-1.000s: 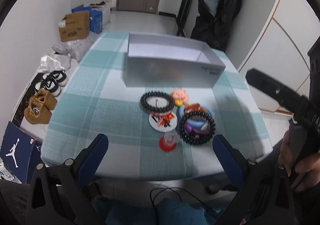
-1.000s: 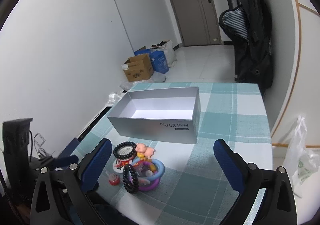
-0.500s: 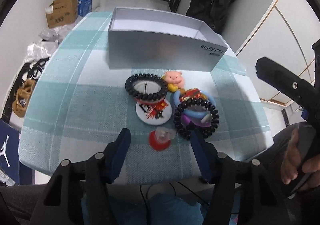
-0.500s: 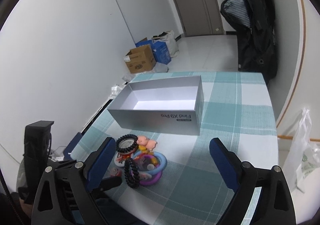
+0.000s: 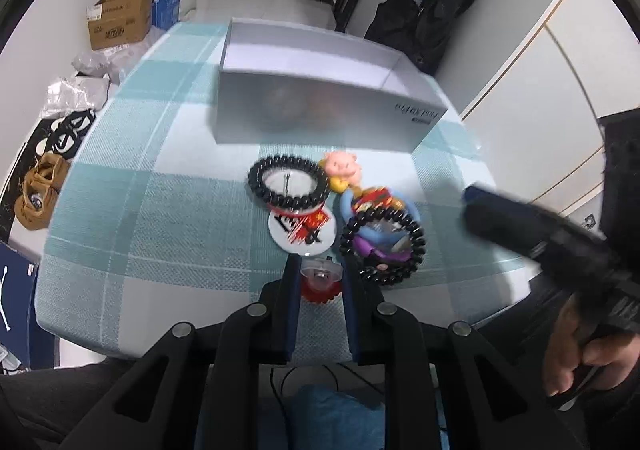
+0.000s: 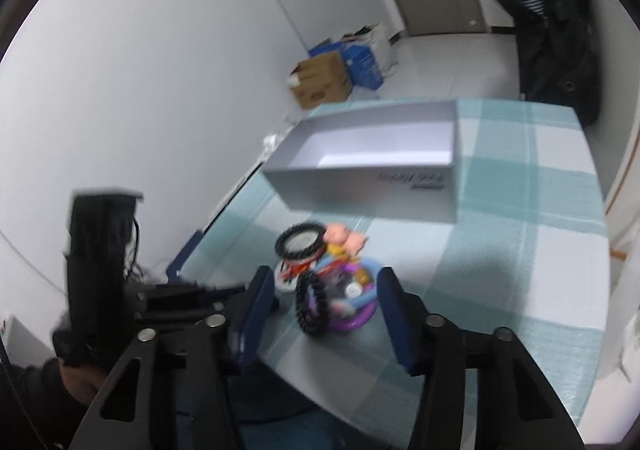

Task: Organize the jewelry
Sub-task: 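Grasp the black bead bracelet with the right gripper while the left gripper grasps the red-based trinket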

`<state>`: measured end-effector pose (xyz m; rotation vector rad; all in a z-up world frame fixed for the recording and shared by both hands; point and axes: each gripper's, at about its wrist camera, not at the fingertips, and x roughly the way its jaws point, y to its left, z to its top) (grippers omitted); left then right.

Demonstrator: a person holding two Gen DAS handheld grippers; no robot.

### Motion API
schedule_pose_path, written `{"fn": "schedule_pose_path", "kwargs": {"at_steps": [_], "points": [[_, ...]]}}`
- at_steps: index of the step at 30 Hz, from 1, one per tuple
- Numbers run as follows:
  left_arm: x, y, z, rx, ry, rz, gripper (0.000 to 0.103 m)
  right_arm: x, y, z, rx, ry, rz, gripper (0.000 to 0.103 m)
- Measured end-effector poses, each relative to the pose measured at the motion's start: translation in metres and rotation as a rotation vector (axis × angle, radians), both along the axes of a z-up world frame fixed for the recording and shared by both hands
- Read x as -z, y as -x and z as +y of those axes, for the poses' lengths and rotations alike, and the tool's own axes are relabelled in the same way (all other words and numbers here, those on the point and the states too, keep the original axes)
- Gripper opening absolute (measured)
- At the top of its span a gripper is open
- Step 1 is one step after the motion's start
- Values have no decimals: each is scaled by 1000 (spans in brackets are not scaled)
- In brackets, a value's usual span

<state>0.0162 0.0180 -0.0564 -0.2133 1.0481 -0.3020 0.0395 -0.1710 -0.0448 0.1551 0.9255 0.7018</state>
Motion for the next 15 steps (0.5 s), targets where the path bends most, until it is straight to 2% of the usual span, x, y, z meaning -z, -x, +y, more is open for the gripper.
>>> {"fn": "schedule_pose_path", "kwargs": {"at_steps": [4, 7, 12, 15], "points": [[-9, 4, 4, -6, 11, -34, 15, 5, 3, 14, -34, 46, -7, 40], [-10, 1, 8, -24, 31, -40, 15, 11, 3, 21, -47, 80, -6, 30], [-13, -3, 14, -53, 45, -54, 15, 17, 5, 35, -56, 149, -29, 29], [-16, -3, 18, -61, 55, -62, 15, 19, 7, 41, -61, 194, -52, 18]]}}
